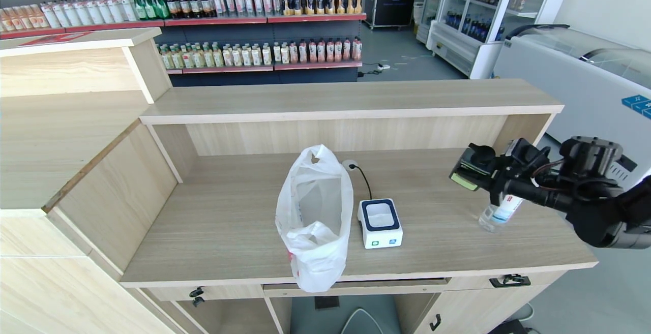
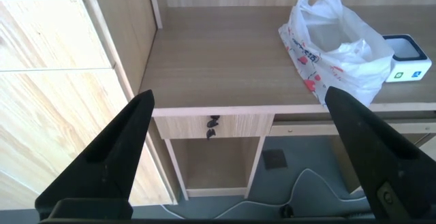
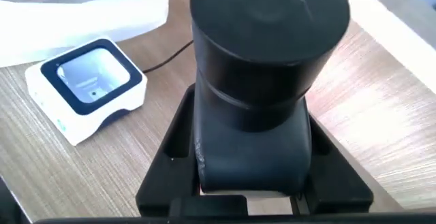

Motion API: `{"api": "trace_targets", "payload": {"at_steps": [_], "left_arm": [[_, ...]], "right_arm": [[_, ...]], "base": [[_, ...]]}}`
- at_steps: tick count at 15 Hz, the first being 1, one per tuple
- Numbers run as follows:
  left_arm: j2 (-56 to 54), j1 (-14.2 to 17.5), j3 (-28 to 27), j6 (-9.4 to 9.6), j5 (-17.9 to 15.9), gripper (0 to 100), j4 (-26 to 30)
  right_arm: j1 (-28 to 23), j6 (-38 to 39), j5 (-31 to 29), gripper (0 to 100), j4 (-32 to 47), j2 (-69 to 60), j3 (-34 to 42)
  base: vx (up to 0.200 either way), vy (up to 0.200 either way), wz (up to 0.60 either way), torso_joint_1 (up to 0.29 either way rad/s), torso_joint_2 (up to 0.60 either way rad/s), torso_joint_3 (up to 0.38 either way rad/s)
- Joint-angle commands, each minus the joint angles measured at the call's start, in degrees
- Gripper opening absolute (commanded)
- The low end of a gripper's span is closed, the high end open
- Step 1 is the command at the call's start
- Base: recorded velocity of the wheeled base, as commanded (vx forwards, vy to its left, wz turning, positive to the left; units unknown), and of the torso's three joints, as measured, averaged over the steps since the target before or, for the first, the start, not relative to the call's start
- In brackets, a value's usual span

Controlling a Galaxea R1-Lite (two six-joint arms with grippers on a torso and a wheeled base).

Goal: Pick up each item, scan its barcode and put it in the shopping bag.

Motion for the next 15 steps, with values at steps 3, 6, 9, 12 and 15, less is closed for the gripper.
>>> {"api": "trace_targets", "payload": {"at_steps": [3, 6, 9, 12, 15], "left_arm": [[0.0, 0.0, 0.0, -0.02, 0.0, 100, 0.0], [0.0, 0.0, 0.0, -0.02, 0.0, 100, 0.0], [0.0, 0.0, 0.0, -0.02, 0.0, 100, 0.0], [0.0, 0.0, 0.0, -0.02, 0.0, 100, 0.0], [0.0, 0.0, 0.0, -0.02, 0.0, 100, 0.0]], "right_arm": [[-0.2, -13.5, 0.3, 0, 8.5, -28.2, 16.9], [-0.3, -26.5, 5.6, 0, 10.0, -31.2, 16.9], [3.7, -53.6, 7.8, 0, 10.8, -33.8, 15.8], [14.0, -78.8, 8.1, 0, 6.2, -33.9, 15.5], [21.9, -91.7, 10.9, 0, -6.9, -34.3, 17.0]], "base": [[0.0, 0.0, 0.0, 0.0, 0.0, 0.0], [0.0, 0.0, 0.0, 0.0, 0.0, 0.0], [0.0, 0.0, 0.0, 0.0, 0.0, 0.0], [0.0, 0.0, 0.0, 0.0, 0.0, 0.0], [0.0, 0.0, 0.0, 0.0, 0.0, 0.0]]}}
